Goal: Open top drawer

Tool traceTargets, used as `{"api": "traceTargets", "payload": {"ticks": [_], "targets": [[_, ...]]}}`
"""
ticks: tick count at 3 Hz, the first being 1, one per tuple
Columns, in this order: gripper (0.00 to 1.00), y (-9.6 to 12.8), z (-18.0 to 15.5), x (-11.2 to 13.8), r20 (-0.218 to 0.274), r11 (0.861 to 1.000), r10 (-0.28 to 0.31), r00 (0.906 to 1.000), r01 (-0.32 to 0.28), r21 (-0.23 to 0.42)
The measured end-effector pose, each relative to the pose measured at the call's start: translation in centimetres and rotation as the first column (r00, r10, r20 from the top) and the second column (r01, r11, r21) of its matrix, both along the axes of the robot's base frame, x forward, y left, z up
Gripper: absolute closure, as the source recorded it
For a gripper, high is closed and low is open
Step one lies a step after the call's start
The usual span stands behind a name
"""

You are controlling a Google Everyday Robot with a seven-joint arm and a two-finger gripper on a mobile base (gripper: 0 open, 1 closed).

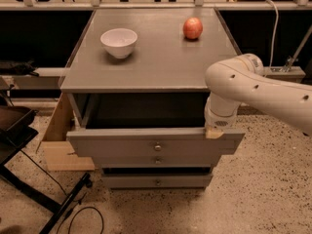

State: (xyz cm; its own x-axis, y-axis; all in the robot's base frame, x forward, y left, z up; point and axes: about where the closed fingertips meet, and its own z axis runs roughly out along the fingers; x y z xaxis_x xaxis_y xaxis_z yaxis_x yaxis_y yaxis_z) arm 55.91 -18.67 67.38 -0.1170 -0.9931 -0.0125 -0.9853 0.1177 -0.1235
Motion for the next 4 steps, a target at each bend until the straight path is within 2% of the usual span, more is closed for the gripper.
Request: {"api": "traceTargets", "payload": {"ticks": [1,3,4], "targets": [[1.00,-0.5,0.2,-1.1,-0.031,1.000,-0.004,0.9995,0.004,0.004],[1.00,-1.5,0.6,-4.4,-0.122,1.000,-0.011,0.9924,0.014,0.019],[1.00,-1.5,0.6,-4.9,-0.137,1.000,-0.012,0.9905,0.015,0.022]]}}
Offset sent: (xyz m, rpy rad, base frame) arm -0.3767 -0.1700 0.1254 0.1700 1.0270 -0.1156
